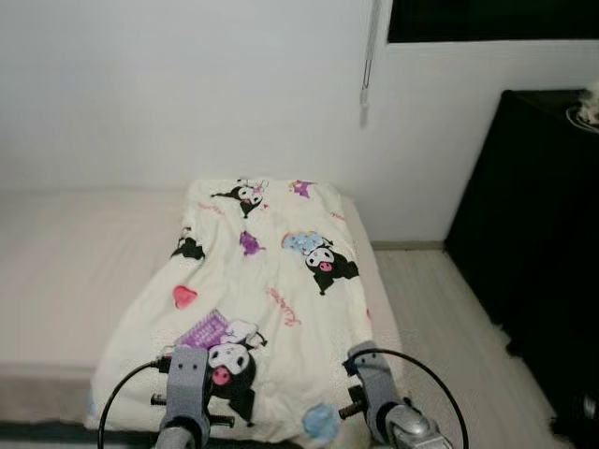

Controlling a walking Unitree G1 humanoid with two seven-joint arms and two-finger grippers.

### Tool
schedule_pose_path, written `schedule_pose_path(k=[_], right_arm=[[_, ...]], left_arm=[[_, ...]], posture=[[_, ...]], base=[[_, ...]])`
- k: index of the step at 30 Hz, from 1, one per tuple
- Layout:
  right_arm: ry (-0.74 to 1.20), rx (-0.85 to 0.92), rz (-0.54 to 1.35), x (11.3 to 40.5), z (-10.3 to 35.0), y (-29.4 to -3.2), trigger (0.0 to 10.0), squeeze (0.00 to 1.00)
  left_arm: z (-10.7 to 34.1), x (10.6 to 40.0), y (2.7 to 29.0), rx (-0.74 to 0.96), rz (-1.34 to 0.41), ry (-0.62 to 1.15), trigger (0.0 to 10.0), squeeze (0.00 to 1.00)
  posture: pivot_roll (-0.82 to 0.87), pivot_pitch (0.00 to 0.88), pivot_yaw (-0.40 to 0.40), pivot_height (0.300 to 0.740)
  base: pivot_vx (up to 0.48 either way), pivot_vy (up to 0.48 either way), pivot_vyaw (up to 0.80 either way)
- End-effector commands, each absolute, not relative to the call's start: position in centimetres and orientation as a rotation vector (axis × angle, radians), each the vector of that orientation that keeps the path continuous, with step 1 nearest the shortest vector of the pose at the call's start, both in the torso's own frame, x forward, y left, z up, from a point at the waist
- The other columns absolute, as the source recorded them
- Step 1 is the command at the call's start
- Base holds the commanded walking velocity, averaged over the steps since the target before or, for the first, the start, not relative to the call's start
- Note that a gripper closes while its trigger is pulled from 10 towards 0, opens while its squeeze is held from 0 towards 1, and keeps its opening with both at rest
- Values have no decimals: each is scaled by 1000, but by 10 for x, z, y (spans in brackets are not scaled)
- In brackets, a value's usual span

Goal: Clean up the room

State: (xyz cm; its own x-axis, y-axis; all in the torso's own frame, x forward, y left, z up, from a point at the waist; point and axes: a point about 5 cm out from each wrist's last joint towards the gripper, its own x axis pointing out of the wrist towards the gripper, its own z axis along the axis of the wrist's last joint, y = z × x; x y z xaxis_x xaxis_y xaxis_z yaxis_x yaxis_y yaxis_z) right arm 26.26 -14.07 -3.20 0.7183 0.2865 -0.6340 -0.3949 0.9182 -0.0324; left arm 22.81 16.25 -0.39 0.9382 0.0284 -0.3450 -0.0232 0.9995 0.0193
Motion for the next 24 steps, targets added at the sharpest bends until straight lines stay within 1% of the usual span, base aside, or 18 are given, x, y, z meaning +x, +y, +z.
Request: schedule_pose_path(k=[1,6,22,24], right_arm=[[680,-155,379,260,-34,-139,10000,0],[682,-154,380,259,-35,-139,10000,0],[680,-135,368,257,-36,-140,10000,0],[682,-134,368,257,-36,-141,10000,0]], left_arm=[[-7,226,163,19,23,370,10000,0],[-7,225,163,21,21,373,10000,0],[-7,224,164,20,30,381,10000,0],[-11,223,166,18,50,429,10000,0]], posture=[[-66,0,-33,740],[-65,0,-32,740],[-64,0,-31,740],[-63,0,-33,740]], base=[[0,-454,700],[0,-454,600],[0,-453,0],[0,-180,0]])
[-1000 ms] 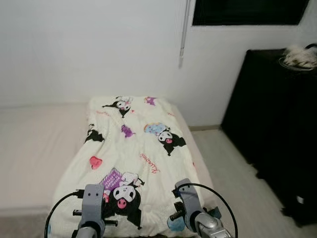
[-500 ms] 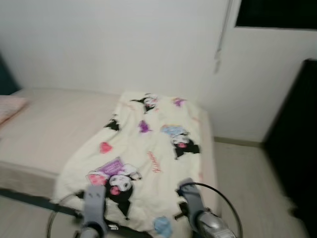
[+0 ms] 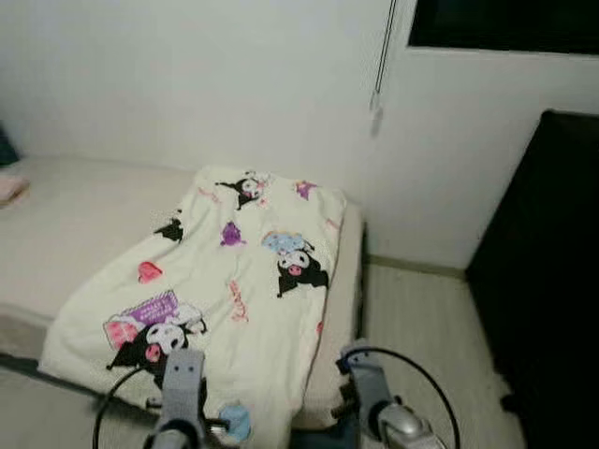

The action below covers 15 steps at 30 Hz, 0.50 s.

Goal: Clean up the room

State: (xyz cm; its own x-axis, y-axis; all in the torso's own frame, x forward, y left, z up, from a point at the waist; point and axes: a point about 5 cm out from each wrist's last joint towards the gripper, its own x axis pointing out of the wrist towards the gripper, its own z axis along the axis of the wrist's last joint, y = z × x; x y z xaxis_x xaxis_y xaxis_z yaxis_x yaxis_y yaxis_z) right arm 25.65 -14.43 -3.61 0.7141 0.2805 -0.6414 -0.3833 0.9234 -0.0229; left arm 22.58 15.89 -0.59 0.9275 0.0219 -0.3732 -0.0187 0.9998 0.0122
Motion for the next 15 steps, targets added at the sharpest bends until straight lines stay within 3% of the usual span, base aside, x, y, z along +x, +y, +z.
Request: schedule_pose_path(k=[1,8,15], right_arm=[[682,-133,368,256,-36,-141,10000,0],[685,-130,370,255,-37,-141,10000,0],[688,-129,370,254,-38,-140,10000,0]], left_arm=[[-12,222,167,27,47,449,10000,0],[-12,222,168,29,49,452,10000,0],[-9,224,169,45,55,419,10000,0]], posture=[[-63,0,-32,740],[-62,0,-33,740],[-62,0,-33,740]], base=[[0,0,0],[0,411,0],[0,0,0]])
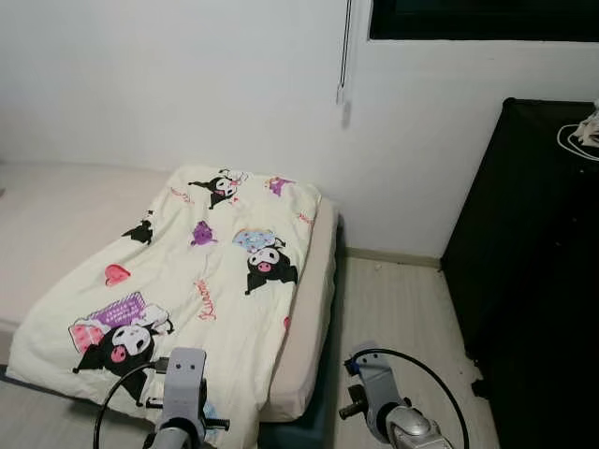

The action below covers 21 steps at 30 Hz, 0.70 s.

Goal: Clean up the room

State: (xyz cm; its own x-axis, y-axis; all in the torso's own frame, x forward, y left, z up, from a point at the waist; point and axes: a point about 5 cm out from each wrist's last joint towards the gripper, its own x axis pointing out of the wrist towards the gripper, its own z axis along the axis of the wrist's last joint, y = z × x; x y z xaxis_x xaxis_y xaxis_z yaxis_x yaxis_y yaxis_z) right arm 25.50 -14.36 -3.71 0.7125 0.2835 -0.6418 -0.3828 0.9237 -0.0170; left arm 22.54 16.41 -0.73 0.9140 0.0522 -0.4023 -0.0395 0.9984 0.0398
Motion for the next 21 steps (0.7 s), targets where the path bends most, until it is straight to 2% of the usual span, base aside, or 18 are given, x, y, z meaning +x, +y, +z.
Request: schedule_pose_path(k=[1,21], right_arm=[[688,-129,370,254,-38,-140,10000,0],[684,-146,383,256,-36,-139,10000,0]], left_arm=[[-9,224,169,43,54,421,10000,0],[-6,226,162,37,28,402,10000,0]], posture=[[-62,0,-32,740],[-66,0,-31,740]], base=[[0,0,0],[0,0,0]])
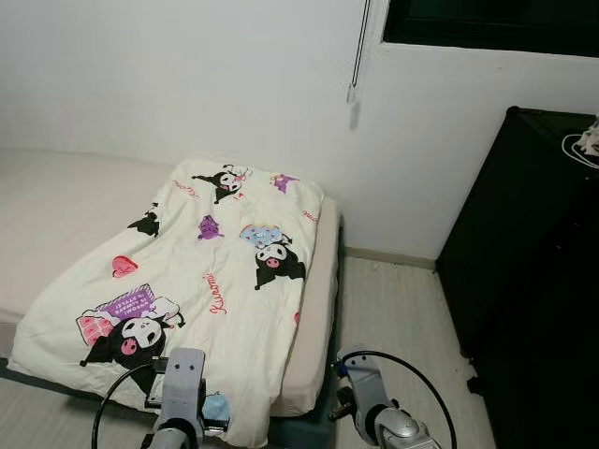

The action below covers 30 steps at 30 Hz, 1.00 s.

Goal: Clean up the room

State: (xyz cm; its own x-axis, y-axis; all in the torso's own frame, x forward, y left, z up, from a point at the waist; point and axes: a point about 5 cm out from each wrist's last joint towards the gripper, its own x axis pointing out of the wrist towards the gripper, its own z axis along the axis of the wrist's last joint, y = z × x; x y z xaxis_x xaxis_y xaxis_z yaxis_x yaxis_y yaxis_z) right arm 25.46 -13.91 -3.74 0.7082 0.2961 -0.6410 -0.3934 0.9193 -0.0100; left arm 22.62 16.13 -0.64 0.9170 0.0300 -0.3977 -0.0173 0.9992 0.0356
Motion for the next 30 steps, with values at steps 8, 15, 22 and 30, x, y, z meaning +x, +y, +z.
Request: schedule_pose_path(k=[8,15,22,30], right_arm=[[683,-148,379,258,-35,-140,10000,0],[681,-148,380,259,-35,-140,10000,0],[681,-174,409,258,-35,-139,10000,0],[681,-187,429,258,-35,-137,10000,0]], left_arm=[[-4,228,163,39,30,385,10000,0],[-3,229,162,42,26,384,10000,0],[-3,228,163,45,30,387,10000,0],[-3,229,165,42,44,388,10000,0]], posture=[[-66,0,-31,740],[-68,0,-29,740],[-66,0,-30,740],[-66,0,-33,740]], base=[[0,0,0],[0,-440,0],[0,-480,0],[0,-480,700]])
